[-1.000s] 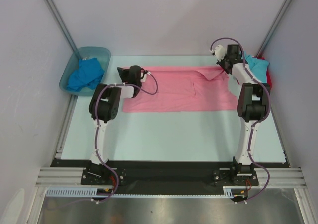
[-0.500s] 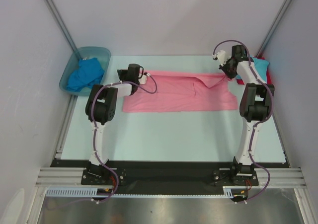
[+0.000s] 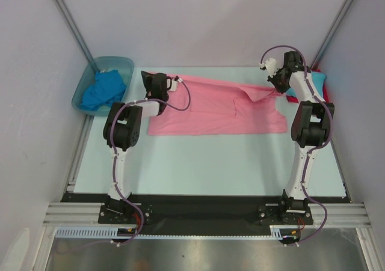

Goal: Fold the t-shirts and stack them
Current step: Fold the tshirt

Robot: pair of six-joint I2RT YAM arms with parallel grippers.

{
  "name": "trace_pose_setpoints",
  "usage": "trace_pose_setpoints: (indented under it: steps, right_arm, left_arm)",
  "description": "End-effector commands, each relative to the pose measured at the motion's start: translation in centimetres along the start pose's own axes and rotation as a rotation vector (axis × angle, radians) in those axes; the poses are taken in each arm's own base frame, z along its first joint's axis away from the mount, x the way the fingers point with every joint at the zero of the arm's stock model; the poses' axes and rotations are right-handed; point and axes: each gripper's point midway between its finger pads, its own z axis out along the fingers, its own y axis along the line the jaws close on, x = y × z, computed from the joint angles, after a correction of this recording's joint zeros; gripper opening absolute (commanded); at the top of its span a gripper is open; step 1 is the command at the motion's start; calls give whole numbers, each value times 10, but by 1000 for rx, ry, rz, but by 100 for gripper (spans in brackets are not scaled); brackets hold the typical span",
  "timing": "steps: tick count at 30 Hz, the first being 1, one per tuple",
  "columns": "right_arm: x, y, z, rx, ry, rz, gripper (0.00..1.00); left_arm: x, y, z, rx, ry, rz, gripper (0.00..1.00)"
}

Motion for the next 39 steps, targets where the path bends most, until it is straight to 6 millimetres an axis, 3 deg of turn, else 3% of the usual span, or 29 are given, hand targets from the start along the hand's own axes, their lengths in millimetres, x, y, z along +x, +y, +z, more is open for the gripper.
trace_pose_setpoints:
  steps: [1,10,15,22,32,39]
  right_arm:
    - [3,-50,-26,165,10,26,0]
    - [-4,-51,-26,172,0,16,0]
    - [1,-33,-27,82,19,-17,0]
    - [11,-11,-33,-45,78,-62,0]
    - [35,19,-36,-204,179,-105,0]
    - [40,30,-39,-254,204,-119,0]
  left_arm:
    - [55,45,0,-177,160,-74,0]
    - [50,42,-3,-180,133,-65,1]
    - [47,30,-7,-153,106,-36,0]
    - [41,2,-12,21,28,-7,0]
    - [34,-17,-20,210,-50,-6,0]
    - [26,-36,-35,390,-119,-13,0]
